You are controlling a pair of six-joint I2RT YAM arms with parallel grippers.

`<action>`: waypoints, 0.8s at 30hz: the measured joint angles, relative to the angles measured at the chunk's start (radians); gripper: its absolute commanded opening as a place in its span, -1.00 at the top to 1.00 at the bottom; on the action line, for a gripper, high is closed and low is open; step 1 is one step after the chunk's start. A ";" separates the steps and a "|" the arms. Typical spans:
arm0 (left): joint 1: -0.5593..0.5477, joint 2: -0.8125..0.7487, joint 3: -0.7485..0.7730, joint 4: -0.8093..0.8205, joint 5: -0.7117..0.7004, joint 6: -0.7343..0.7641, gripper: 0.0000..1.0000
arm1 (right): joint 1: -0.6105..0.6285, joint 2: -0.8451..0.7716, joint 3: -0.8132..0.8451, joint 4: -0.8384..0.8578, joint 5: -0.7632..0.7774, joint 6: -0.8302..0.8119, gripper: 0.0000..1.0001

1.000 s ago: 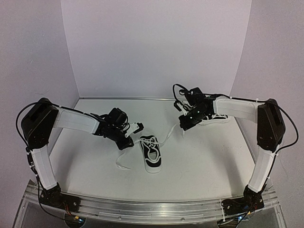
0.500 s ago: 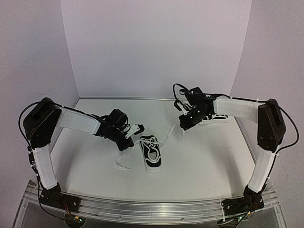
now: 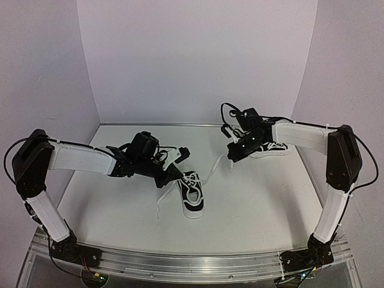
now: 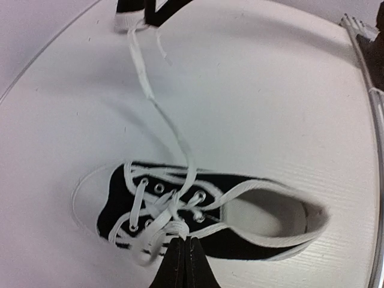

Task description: Tie the shoes

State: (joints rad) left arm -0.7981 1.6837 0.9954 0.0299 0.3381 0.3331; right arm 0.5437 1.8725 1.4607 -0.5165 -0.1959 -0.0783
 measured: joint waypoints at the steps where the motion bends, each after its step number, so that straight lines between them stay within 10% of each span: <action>1: -0.006 -0.009 -0.005 0.020 0.009 -0.002 1.00 | 0.000 0.000 0.007 0.001 -0.008 0.000 1.00; 12: -0.010 -0.021 -0.096 0.128 0.066 0.011 1.00 | 0.003 0.107 0.311 0.019 -0.190 0.038 0.95; 19: -0.021 -0.021 -0.116 0.169 0.087 0.019 1.00 | 0.116 0.345 0.623 0.059 -0.380 0.132 -0.19; 24: -0.022 -0.021 -0.118 0.189 0.088 0.024 1.00 | 0.195 0.353 0.564 0.059 -0.456 0.157 -0.24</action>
State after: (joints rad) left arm -0.8204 1.6627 0.8778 0.2193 0.4258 0.3575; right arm 0.7388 2.2253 2.0243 -0.4574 -0.6515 0.0785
